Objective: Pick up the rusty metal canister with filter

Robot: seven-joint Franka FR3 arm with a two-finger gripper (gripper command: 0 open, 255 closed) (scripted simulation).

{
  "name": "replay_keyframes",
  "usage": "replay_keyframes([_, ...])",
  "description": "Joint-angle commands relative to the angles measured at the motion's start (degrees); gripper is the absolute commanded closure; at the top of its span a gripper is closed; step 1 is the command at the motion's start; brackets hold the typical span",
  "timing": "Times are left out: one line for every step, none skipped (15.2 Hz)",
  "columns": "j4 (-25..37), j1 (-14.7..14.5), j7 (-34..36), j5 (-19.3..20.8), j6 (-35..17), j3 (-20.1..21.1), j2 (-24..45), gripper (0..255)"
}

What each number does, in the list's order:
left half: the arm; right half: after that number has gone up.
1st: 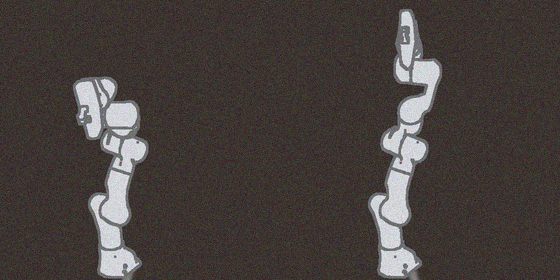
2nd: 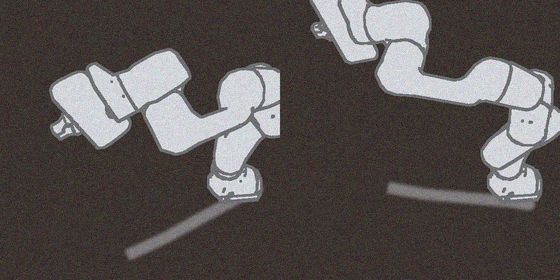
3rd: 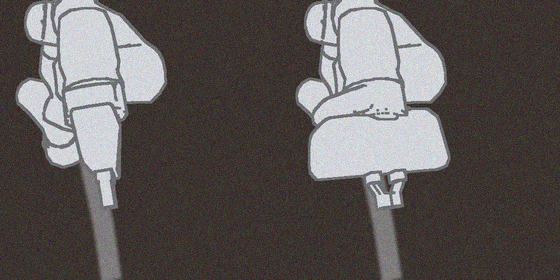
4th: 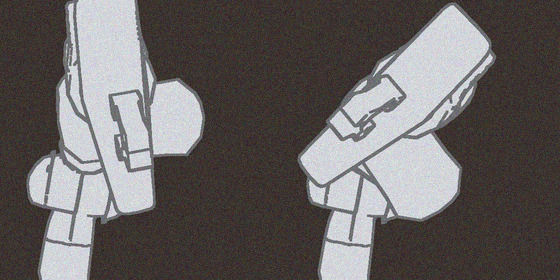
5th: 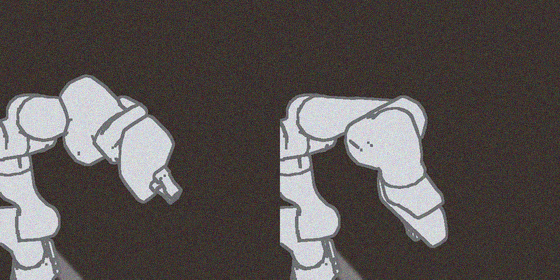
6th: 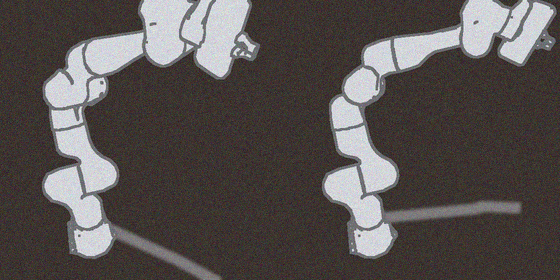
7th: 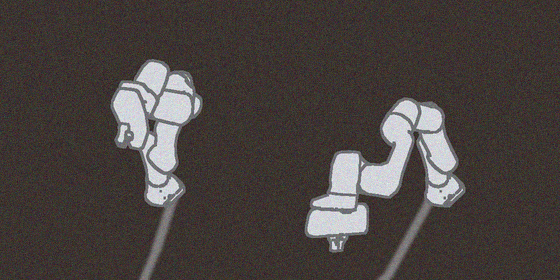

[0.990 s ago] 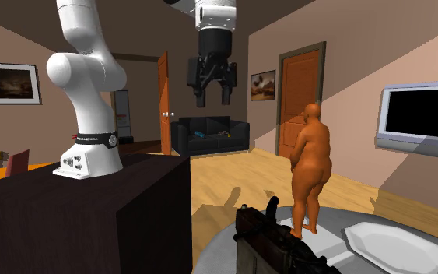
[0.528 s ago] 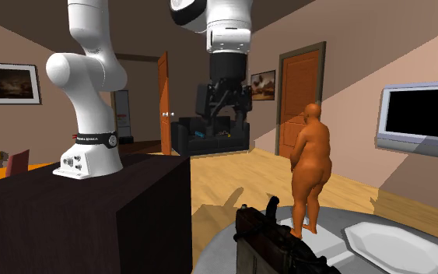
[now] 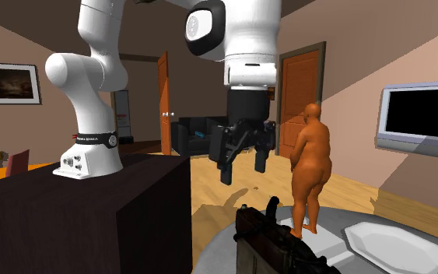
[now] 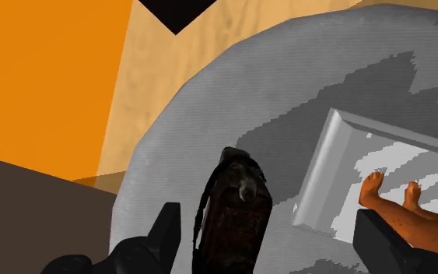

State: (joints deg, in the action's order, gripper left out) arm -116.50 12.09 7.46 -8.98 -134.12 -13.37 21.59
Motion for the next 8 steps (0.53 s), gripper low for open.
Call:
replay_keyframes([3.3,1.1,-0.1,-1.0,-0.7,-0.1,4.1,0])
replay_keyframes([5.1,1.7,-0.1,-1.5,-1.0,-0.1,6.2,0])
replay_keyframes([7.0,2.3,-0.1,-2.0,-1.1,-0.1,8.3,0])
replay_keyframes([8.6,2.8,-0.1,-2.3,-1.2,-0.1,10.0,0])
replay_keyframes([8.6,2.9,-0.2,-2.5,-1.8,0.1,10.6,0])
replay_keyframes([8.6,3.0,-0.3,-2.7,-2.3,0.2,11.1,0])
replay_keyframes([8.7,3.1,-0.4,-2.8,-2.8,0.3,11.7,0])
replay_keyframes([8.7,3.2,-0.5,-3.0,-3.3,0.5,12.3,0])
